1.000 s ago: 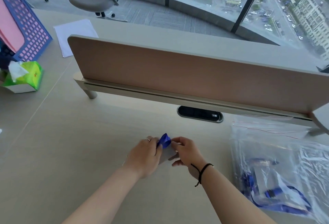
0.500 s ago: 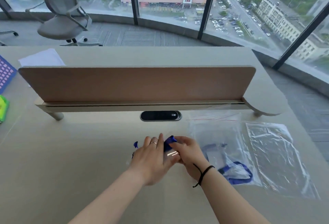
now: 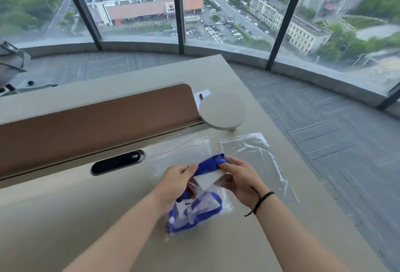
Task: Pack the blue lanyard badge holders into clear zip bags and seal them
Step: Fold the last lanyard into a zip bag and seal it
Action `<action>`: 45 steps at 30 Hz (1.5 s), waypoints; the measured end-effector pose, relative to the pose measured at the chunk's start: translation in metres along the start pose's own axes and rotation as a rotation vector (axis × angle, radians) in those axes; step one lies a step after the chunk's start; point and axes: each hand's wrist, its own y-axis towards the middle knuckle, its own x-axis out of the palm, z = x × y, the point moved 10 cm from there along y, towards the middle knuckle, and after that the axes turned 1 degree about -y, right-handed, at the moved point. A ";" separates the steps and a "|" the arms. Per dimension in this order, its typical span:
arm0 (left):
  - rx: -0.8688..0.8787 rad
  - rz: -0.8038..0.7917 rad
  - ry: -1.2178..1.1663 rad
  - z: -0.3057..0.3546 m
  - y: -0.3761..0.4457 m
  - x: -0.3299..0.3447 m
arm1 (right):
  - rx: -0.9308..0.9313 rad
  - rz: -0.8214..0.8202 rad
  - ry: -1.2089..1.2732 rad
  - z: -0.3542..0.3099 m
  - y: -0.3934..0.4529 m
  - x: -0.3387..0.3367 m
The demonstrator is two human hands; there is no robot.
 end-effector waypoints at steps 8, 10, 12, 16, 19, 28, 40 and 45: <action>-0.076 0.014 -0.134 0.014 0.055 0.086 | -0.004 0.025 0.077 -0.027 0.019 -0.100; -0.064 0.084 -0.160 0.013 0.073 0.096 | 0.010 0.065 0.094 -0.032 0.032 -0.125; -0.062 0.141 -0.199 0.010 0.091 0.102 | 0.027 0.134 0.035 -0.035 0.048 -0.151; -0.085 0.247 -0.213 -0.002 0.119 0.104 | 0.009 0.320 -0.327 -0.047 0.097 -0.195; -0.096 0.311 -0.171 -0.012 0.137 0.095 | -0.097 0.387 -0.829 -0.068 0.139 -0.205; -0.070 0.353 -0.198 -0.012 0.161 0.085 | -0.111 0.217 -1.506 -0.067 0.220 -0.182; -0.067 0.371 -0.364 -0.012 0.151 0.084 | -0.112 0.249 -1.600 -0.062 0.205 -0.191; -0.065 0.368 -0.385 -0.017 0.147 0.090 | -0.069 0.243 -1.620 -0.065 0.203 -0.200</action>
